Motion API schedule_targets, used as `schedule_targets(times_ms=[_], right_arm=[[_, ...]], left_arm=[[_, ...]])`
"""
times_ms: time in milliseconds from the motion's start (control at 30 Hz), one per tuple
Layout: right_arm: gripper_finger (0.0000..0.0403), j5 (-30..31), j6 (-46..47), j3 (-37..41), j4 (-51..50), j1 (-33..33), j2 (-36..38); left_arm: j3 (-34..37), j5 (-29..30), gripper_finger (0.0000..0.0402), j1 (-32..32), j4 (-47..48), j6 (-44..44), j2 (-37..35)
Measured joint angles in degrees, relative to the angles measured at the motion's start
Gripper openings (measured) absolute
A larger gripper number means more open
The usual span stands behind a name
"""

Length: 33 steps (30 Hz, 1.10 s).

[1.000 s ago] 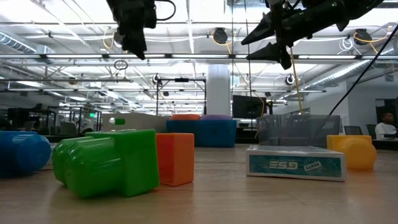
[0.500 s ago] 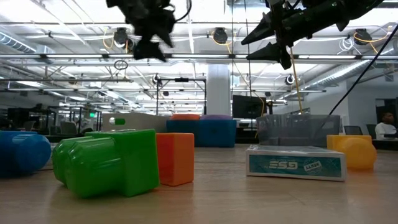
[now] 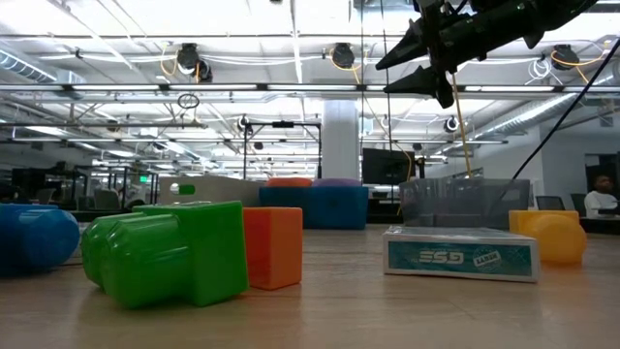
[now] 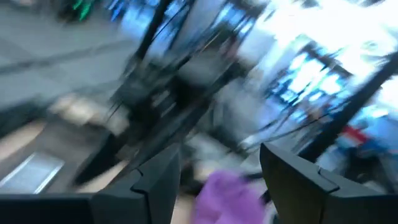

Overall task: Pick & Place Toys
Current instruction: Put the yellow game piece into the gray bin

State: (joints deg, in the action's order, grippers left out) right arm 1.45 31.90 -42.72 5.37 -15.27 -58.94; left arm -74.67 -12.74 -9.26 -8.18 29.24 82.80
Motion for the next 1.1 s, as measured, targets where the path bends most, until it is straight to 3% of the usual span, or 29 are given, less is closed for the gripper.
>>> schedule_targets(times_ms=[200, 433, 600, 767, 1100], right_arm=[[0.0210, 0.0, 0.0, 0.0, 0.2, 0.0, 0.0], [0.0210, 0.0, 0.0, 0.0, 0.4, 0.0, 0.0], [0.0210, 0.0, 0.0, 0.0, 0.4, 0.0, 0.0], [0.0210, 0.0, 0.0, 0.0, 0.4, 0.0, 0.0], [0.0210, 0.0, 0.0, 0.0, 0.4, 0.0, 0.0]], left_arm=[[-0.1, 1.1, 0.0227, 4.7, 3.2, -3.2, -7.5], [-0.1, 13.7, 0.0227, 15.4, 16.1, -6.4, -14.8], [-0.1, 21.4, 0.0227, 24.1, 18.3, -7.4, -15.7], [-0.1, 23.4, 0.0227, 28.8, 17.8, -9.2, -15.8], [-0.1, 23.3, 0.0227, 32.4, 10.6, -13.1, -15.0]])
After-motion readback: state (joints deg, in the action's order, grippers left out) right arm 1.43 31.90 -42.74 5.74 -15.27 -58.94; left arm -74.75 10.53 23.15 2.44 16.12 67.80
